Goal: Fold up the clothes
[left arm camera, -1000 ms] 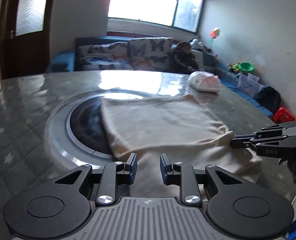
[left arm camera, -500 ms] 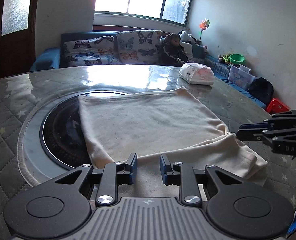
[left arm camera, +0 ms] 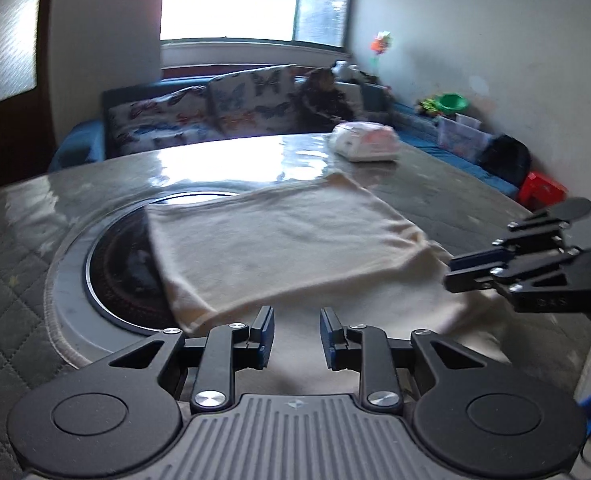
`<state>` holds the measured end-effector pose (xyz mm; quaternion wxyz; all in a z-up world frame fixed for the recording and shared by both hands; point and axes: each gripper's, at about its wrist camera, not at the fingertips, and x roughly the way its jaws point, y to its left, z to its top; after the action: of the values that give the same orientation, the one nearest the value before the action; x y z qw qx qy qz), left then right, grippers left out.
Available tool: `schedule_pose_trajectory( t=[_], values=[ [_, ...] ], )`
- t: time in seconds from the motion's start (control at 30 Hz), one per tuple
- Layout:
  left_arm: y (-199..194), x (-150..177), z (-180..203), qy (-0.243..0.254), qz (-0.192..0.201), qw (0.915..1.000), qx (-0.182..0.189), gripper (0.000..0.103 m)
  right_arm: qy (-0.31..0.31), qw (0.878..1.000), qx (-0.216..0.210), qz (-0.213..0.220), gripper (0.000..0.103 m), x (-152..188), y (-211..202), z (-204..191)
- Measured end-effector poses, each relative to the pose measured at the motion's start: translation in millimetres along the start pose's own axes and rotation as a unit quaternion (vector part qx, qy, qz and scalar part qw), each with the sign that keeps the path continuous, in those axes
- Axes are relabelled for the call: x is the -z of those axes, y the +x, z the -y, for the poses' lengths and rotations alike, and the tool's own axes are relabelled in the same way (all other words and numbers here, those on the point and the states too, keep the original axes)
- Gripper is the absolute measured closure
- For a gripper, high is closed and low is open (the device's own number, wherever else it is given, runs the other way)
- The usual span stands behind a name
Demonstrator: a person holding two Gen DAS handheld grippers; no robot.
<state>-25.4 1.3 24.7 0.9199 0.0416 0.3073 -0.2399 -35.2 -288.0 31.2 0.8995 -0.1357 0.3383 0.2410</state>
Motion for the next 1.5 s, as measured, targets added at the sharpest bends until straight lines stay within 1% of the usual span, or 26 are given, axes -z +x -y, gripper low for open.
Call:
schedule_pose_trajectory(
  t=[0.1, 0.17, 0.27, 0.4, 0.47, 0.5, 0.6, 0.63, 0.67, 0.73, 0.8, 0.83, 0.9, 0.97, 1.07, 1.1, 1.13, 1.17, 1.2, 1.27, 1.33, 1.37, 1.5],
  values=[
    [-2.1, 12.0, 10.8, 0.017, -0.01, 0.9998, 0.009, 0.075, -0.004, 1.0, -0.001, -0.005, 0.09, 8.5, -3.7, -3.4],
    [0.2, 19.1, 12.3, 0.017, -0.024, 0.9996, 0.005, 0.075, -0.005, 1.0, 0.0, -0.002, 0.09, 11.2, -7.9, -4.9],
    [-0.5, 24.5, 12.4, 0.017, -0.025, 0.9996, 0.001, 0.075, 0.0, 1.0, -0.002, 0.003, 0.089, 13.6, -12.1, -7.0],
    [-4.3, 23.6, 13.1, 0.019, -0.027, 0.9994, -0.003, 0.075, -0.004, 1.0, 0.002, -0.001, 0.089, 20.1, -7.4, -10.1],
    [-13.4, 24.3, 15.4, 0.035, -0.026, 0.999, -0.002, 0.075, -0.006, 1.0, 0.002, 0.002, 0.088, 20.8, -12.7, -10.7],
    [-18.4, 25.5, 16.8, 0.045, -0.025, 0.9987, -0.001, 0.075, -0.007, 1.0, 0.001, 0.005, 0.086, 20.5, -17.2, -10.8],
    [-33.3, 31.8, 22.6, 0.08, -0.026, 0.9965, 0.007, 0.074, -0.02, 1.0, 0.001, 0.006, 0.085, 21.5, -28.6, -12.9],
    [-37.6, 34.9, 25.5, 0.093, -0.027, 0.9952, 0.01, 0.073, -0.026, 1.0, 0.002, 0.005, 0.085, 23.0, -33.2, -14.0],
    [-41.0, 38.6, 29.6, 0.109, -0.028, 0.9936, 0.015, 0.069, -0.032, 0.999, 0.001, 0.003, 0.084, 24.3, -37.1, -15.0],
    [-44.4, 46.8, 40.1, 0.147, -0.027, 0.9887, 0.016, 0.067, -0.041, 0.999, -0.001, -0.002, 0.082, 27.1, -41.9, -16.9],
    [-41.3, 53.7, 50.3, 0.182, -0.023, 0.9831, 0.002, 0.066, -0.059, 0.998, 0.0, -0.01, 0.077, 31.6, -45.7, -21.4],
    [-38.4, 55.0, 52.5, 0.19, -0.02, 0.9815, -0.002, 0.065, -0.066, 0.998, -0.001, -0.013, 0.076, 33.8, -46.9, -23.6],
    [-32.0, 56.5, 56.4, 0.201, -0.013, 0.9795, -0.007, 0.06, -0.073, 0.997, -0.002, -0.021, 0.075, 37.7, -47.8, -26.8],
    [-27.0, 58.3, 62.2, 0.221, -0.003, 0.9751, -0.013, 0.06, -0.08, 0.996, -0.001, -0.027, 0.068, 42.0, -49.2, -30.5],
    [-22.6, 60.9, 69.8, 0.251, 0.014, 0.9679, -0.012, 0.06, -0.091, 0.995, 0.0, -0.03, 0.067, 47.3, -51.3, -34.6],
    [-21.7, 61.8, 71.1, 0.258, 0.017, 0.9659, -0.011, 0.063, -0.096, 0.995, -0.001, -0.03, 0.063, 48.4, -51.6, -35.9],
    [-20.8, 62.3, 72.2, 0.264, 0.02, 0.9644, -0.01, 0.068, -0.101, 0.994, 0.0, -0.029, 0.062, 49.5, -51.7, -37.4],
    [-19.9, 61.5, 72.0, 0.263, 0.023, 0.9646, -0.008, 0.084, -0.109, 0.994, 0.0, -0.028, 0.06, 50.4, -51.4, -39.2],
    [-19.2, 59.4, 70.6, 0.255, 0.023, 0.9668, -0.005, 0.091, -0.116, 0.993, 0.001, -0.026, 0.06, 51.1, -50.9, -40.8],
    [-20.3, 51.7, 63.5, 0.224, 0.03, 0.9741, -0.001, 0.094, -0.131, 0.991, 0.003, -0.02, 0.058, 51.4, -49.4, -43.8],
    [-21.6, 40.3, 54.9, 0.194, 0.038, 0.9803, 0.004, 0.095, -0.143, 0.99, 0.002, -0.01, 0.053, 49.9, -47.5, -45.5],
    [-21.3, 34.3, 50.7, 0.18, 0.041, 0.9829, 0.009, 0.095, -0.148, 0.989, 0.003, -0.003, 0.051, 48.5, -46.0, -46.1],
    [-15.3, 12.5, 35.9, 0.129, 0.045, 0.9903, 0.024, 0.095, -0.167, 0.986, 0.004, 0.021, 0.05, 39.1, -33.3, -47.8]
  ],
)
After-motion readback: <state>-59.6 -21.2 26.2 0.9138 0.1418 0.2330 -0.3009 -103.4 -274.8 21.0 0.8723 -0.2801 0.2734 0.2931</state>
